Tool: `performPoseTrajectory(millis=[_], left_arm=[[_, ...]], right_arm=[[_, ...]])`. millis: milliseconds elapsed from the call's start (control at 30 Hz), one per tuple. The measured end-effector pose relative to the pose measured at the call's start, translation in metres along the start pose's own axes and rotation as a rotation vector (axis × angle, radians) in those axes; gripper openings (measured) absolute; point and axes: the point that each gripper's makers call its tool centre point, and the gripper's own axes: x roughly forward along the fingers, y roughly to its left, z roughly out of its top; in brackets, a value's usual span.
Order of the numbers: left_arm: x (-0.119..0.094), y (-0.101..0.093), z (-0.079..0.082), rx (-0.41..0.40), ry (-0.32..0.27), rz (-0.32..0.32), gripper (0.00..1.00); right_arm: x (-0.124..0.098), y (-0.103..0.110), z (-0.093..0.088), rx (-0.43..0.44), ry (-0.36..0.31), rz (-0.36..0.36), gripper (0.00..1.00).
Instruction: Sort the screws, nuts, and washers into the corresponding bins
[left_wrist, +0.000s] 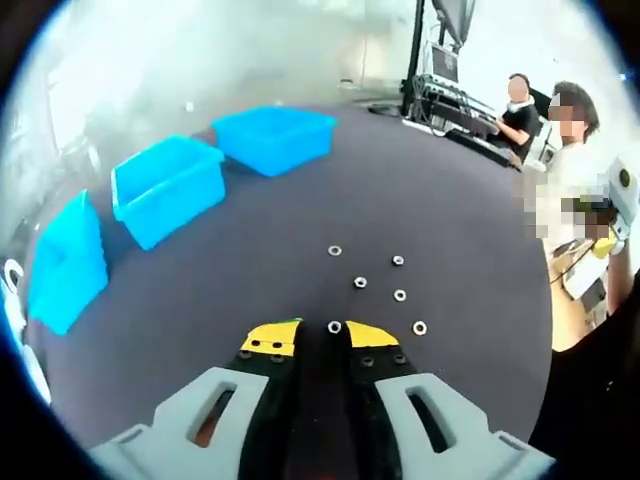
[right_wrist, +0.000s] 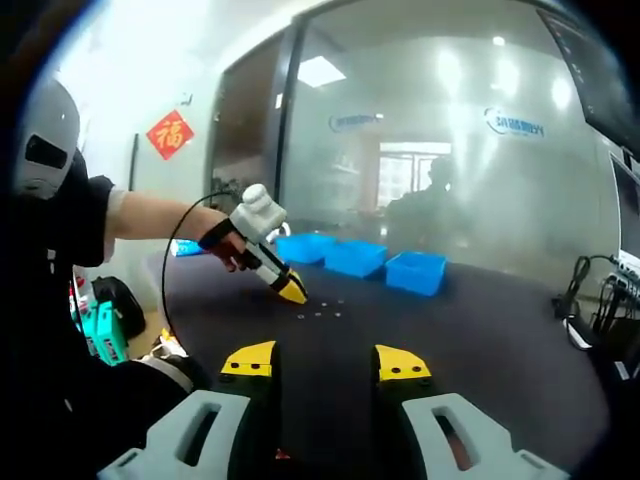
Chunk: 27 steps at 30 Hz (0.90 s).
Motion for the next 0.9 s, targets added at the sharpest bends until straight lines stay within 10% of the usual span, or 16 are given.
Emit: performPoseTrajectory(millis=[633, 900], left_arm=[[-0.0011, -0.0073, -0.0011, -0.03, -0.033, -0.013, 0.06], [-0.0092, -0.0038, 0.0084, -0.132, -0.181, -0.026, 0.06]], right_arm=[[-0.0004, 0.0004, 0.0008, -0.006, -0.001, -0.001, 0.32], [0.0023, -0.0005, 0.0056, -0.01, -0.004, -0.008, 0.32]])
